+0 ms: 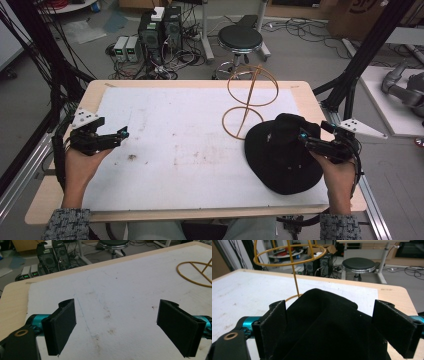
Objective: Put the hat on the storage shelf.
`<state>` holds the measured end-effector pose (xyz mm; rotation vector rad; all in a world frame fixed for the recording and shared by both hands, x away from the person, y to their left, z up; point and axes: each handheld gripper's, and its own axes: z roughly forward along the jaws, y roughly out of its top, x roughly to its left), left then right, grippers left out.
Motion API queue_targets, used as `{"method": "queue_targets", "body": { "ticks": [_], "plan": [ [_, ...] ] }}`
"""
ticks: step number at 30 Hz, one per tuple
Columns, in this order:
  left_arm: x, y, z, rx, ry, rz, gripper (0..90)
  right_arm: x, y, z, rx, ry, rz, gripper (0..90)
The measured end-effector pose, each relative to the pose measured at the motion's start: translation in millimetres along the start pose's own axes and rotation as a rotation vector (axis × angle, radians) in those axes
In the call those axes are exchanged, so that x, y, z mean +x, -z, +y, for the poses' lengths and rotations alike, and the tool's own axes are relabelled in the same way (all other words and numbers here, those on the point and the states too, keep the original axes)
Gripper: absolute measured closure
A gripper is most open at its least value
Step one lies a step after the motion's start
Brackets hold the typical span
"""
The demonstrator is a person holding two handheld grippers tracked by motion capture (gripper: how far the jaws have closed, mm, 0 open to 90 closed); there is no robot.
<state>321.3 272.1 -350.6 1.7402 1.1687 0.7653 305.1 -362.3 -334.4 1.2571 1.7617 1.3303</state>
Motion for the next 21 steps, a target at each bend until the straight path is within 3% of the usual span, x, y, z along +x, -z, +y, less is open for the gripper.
{"method": "queue_targets", "body": {
  "ticks": [8, 15, 21],
  "plan": [
    [-0.6, -1.9, -0.3, 0.004, 0.002, -0.004, 16.0, -0.8, -9.8, -10.0, -0.014, -0.029, -0.030, 12.9],
    [0.6, -3.4, -0.4, 0.006, 0.009, 0.000, 16.0, 1.9, -14.9, -10.4, -0.022, 0.018, -0.058, 17.8],
    [-1.2, -4.3, -0.5, 0.010, 0.002, -0.004, 16.0, -0.9, -19.2, -20.3, -0.030, -0.022, -0.057, 20.8]
  ]
}}
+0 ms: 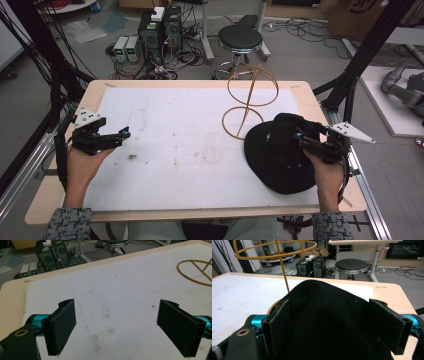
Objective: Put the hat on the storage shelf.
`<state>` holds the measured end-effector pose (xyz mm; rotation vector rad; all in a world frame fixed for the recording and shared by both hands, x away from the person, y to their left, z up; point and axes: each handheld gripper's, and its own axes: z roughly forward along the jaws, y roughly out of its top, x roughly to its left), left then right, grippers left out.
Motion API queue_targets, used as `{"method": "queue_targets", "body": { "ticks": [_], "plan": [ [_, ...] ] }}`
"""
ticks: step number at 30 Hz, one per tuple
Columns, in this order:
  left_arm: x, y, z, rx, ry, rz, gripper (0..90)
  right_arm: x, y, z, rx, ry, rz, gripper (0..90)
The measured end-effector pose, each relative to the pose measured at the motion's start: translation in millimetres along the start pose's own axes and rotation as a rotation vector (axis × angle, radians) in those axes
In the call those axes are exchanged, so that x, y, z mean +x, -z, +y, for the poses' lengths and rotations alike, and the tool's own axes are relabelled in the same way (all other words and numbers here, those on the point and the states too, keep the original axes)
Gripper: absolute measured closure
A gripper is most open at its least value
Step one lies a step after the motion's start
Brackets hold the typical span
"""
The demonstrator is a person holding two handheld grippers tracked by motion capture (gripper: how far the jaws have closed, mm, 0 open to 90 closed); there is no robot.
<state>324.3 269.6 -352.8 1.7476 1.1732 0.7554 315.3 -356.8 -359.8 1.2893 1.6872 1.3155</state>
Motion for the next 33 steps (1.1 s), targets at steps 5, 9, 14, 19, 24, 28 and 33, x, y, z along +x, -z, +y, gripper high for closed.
{"method": "queue_targets", "body": {
  "ticks": [5, 9, 14, 19, 24, 28, 33],
  "plan": [
    [3.7, 0.6, -0.6, -0.001, 0.009, 0.008, 16.0, 2.6, -2.0, -0.8, 0.009, 0.016, -0.002, 28.7],
    [3.5, -0.3, -1.5, 0.005, 0.010, 0.006, 16.0, 2.8, -0.7, -3.2, 0.019, 0.015, -0.009, 37.1],
    [1.9, -0.7, 0.0, 0.002, 0.004, 0.004, 16.0, 4.4, -1.7, -3.4, 0.027, 0.027, -0.023, 45.1],
    [1.7, -3.0, -1.9, 0.012, 0.007, 0.003, 16.0, 4.7, -0.3, -4.7, 0.028, 0.037, -0.027, 52.3],
    [1.7, -1.7, -0.8, 0.006, 0.006, 0.003, 16.0, 5.9, 0.1, -4.8, 0.029, 0.050, -0.034, 63.2],
    [3.1, 0.1, -0.7, 0.001, 0.011, 0.006, 16.0, 8.1, 0.3, -5.9, 0.030, 0.057, -0.035, 69.0],
    [3.0, 0.0, -0.4, 0.001, 0.008, 0.004, 16.0, 9.6, 1.0, -5.9, 0.023, 0.066, -0.045, 77.5]
  ]
}}
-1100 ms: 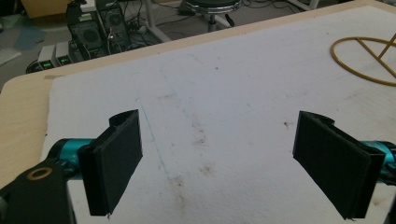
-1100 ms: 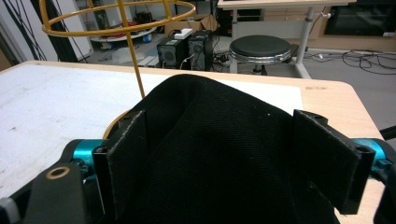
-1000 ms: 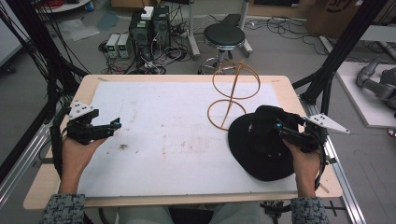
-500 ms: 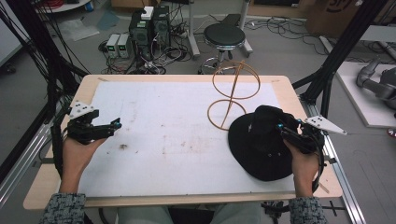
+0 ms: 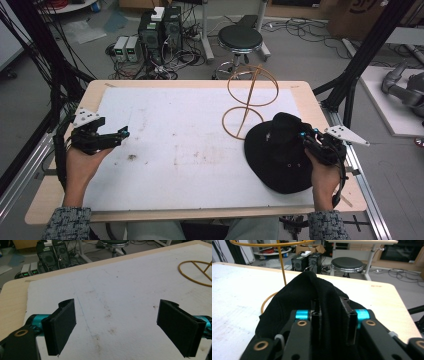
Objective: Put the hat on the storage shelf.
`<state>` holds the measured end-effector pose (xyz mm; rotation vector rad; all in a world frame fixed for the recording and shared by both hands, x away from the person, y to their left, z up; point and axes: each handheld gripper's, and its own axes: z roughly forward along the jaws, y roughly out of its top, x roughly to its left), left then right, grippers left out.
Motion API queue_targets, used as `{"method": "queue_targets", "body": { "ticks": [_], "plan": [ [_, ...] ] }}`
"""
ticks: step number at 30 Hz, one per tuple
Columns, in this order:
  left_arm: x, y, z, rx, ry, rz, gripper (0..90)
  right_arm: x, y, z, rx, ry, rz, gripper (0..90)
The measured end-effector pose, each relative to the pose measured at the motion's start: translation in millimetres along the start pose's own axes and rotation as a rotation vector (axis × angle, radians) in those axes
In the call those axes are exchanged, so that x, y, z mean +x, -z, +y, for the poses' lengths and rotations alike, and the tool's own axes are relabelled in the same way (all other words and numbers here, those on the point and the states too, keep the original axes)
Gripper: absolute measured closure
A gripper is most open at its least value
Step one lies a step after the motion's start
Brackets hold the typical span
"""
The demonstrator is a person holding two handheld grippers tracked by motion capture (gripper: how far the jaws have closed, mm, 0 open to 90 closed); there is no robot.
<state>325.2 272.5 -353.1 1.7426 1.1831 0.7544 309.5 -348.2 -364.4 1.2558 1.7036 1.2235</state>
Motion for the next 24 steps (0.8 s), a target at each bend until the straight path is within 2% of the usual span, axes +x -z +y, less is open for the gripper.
{"method": "queue_targets", "body": {
  "ticks": [3, 9, 16, 24],
  "plan": [
    [1.3, 0.2, -0.8, 0.002, 0.006, 0.004, 16.0, 0.1, 0.2, 0.1, -0.009, 0.006, -0.001, 79.3],
    [2.7, 2.5, -0.4, -0.007, 0.011, 0.009, 16.0, -3.3, 5.5, 1.8, -0.028, -0.012, -0.010, 82.0],
    [3.9, 4.2, -0.4, -0.011, 0.016, 0.008, 16.0, -9.1, 22.9, 14.8, -0.091, -0.022, -0.034, 82.6],
    [8.0, 8.7, 0.3, -0.022, 0.023, 0.016, 16.0, -16.1, 34.1, 26.8, -0.123, -0.024, -0.046, 82.6]
  ]
}}
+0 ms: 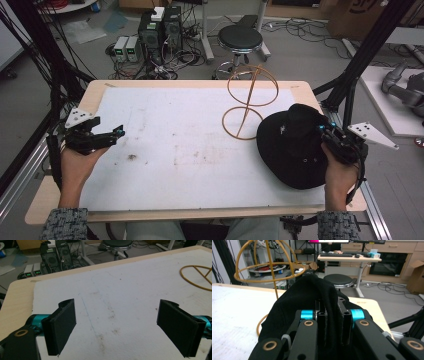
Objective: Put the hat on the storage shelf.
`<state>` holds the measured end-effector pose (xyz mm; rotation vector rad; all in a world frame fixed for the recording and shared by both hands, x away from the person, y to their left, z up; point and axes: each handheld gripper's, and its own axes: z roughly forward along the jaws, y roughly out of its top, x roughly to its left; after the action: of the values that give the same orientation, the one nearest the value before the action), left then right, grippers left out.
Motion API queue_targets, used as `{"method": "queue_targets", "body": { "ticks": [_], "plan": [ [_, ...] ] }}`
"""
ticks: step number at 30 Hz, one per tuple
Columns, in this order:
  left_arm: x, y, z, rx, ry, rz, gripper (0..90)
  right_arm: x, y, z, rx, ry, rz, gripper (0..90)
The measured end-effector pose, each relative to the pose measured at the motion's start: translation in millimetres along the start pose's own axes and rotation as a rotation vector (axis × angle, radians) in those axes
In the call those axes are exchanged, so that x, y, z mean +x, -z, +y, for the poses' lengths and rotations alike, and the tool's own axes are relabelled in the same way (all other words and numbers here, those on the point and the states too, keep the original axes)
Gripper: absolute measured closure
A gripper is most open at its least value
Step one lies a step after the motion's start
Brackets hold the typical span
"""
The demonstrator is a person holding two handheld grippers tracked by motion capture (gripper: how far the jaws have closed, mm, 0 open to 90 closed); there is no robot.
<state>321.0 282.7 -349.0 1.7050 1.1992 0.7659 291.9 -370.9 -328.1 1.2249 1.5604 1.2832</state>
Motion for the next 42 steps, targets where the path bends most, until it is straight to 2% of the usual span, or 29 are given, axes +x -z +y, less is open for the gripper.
{"method": "queue_targets", "body": {
  "ticks": [6, 11, 20, 28, 29, 32, 35, 42],
  "plan": [
    [1.2, -0.1, -0.1, 0.001, 0.004, -0.003, 16.0, -7.0, 6.7, 26.2, -0.032, 0.029, -0.026, 82.6],
    [1.7, 1.1, 0.4, -0.003, 0.007, -0.004, 16.0, -11.7, 11.4, 38.0, -0.055, 0.048, -0.052, 82.6],
    [2.7, 2.6, 1.0, -0.007, 0.009, -0.002, 16.0, -22.7, 23.2, 56.6, -0.095, 0.039, -0.091, 82.5],
    [3.0, 2.4, 1.0, -0.006, 0.010, -0.003, 16.0, -30.5, 29.1, 85.6, -0.149, 0.041, -0.111, 82.5],
    [3.0, 2.5, 1.1, -0.006, 0.010, -0.003, 16.0, -32.2, 29.8, 94.0, -0.171, 0.037, -0.113, 82.5],
    [3.3, 2.7, 1.2, -0.006, 0.011, -0.004, 16.0, -33.5, 29.9, 100.8, -0.191, 0.023, -0.108, 82.5],
    [3.8, 2.5, 1.0, -0.005, 0.011, -0.006, 16.0, -32.2, 28.6, 115.3, -0.221, 0.008, -0.092, 82.5],
    [4.3, 3.1, 1.1, -0.006, 0.012, -0.006, 16.0, -25.4, 21.8, 126.5, -0.267, -0.016, -0.051, 82.5]
  ]
}}
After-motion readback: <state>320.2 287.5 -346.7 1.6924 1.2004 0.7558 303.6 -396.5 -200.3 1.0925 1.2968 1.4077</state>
